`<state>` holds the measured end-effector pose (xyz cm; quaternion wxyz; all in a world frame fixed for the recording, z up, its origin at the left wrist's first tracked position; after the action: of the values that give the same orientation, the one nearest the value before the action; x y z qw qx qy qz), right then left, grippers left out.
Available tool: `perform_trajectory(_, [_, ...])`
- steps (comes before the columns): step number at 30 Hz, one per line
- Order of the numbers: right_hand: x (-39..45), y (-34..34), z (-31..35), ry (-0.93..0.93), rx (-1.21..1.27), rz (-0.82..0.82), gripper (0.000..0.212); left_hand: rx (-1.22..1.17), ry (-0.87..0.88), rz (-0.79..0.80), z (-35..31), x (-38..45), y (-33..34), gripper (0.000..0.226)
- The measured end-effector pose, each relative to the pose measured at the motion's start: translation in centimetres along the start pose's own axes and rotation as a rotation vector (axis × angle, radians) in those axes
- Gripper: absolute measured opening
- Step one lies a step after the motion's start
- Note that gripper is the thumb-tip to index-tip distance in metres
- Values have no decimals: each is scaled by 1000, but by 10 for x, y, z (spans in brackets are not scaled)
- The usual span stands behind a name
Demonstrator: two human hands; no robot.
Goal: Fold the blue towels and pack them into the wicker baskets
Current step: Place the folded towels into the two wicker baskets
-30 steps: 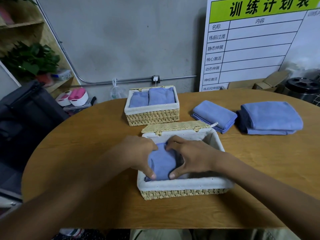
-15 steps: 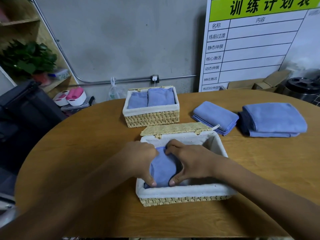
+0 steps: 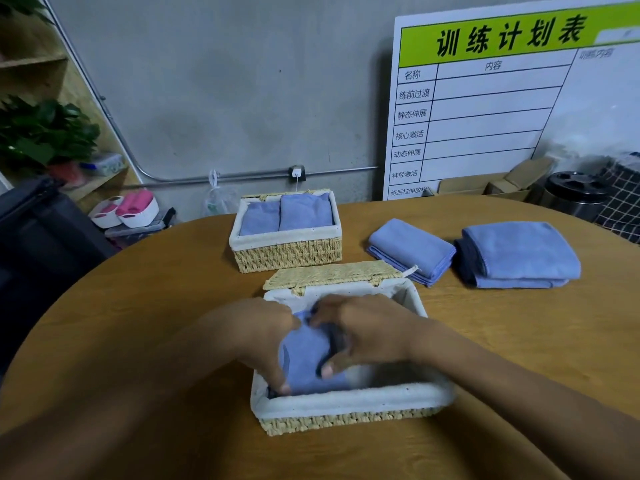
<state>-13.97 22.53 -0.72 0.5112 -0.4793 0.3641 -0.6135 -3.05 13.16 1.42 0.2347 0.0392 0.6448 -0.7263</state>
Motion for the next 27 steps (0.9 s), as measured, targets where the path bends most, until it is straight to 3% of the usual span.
perform_trajectory(3, [6,-51,-27,106,318,-248,35,-202,-19,-77,13,3,-41,52])
perform_trajectory(5, [5,-87,-71,207,287,-480,13,-335,-76,-276,18,11,-78,25])
perform_trajectory(7, [3,-108,-125,328,130,-610,4,-375,-90,-526,15,30,-110,15])
perform_trajectory(9, [5,-110,-182,459,-23,-563,12,-468,-67,-634,2,62,-126,14])
perform_trajectory(11, [9,-99,-228,592,-114,-430,27,-552,-41,-607,-11,106,-123,13])
perform_trajectory(14, [15,-67,-268,725,-170,-214,57,-464,-37,-582,-22,166,-105,10])
perform_trajectory(18, [24,-37,-295,818,-76,-111,79,-500,-76,-513,-22,207,-77,9])
perform_trajectory(22, [26,-39,-298,896,64,0,55,-535,-82,-452,-22,226,-65,32])
perform_trajectory(27, [16,-52,-290,935,378,-170,47,-585,-120,-434,-26,231,-60,71])
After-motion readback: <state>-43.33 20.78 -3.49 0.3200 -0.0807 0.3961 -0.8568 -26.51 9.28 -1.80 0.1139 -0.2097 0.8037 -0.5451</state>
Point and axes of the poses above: each hand's wrist, its own x-axis towards the middle knuckle, its own y-axis out of the palm, z = x × y, the point moved 5 cm from there along x, towards the middle knuckle, and after that the axes turned 15 degrees about -z, right-handed, at the moved point
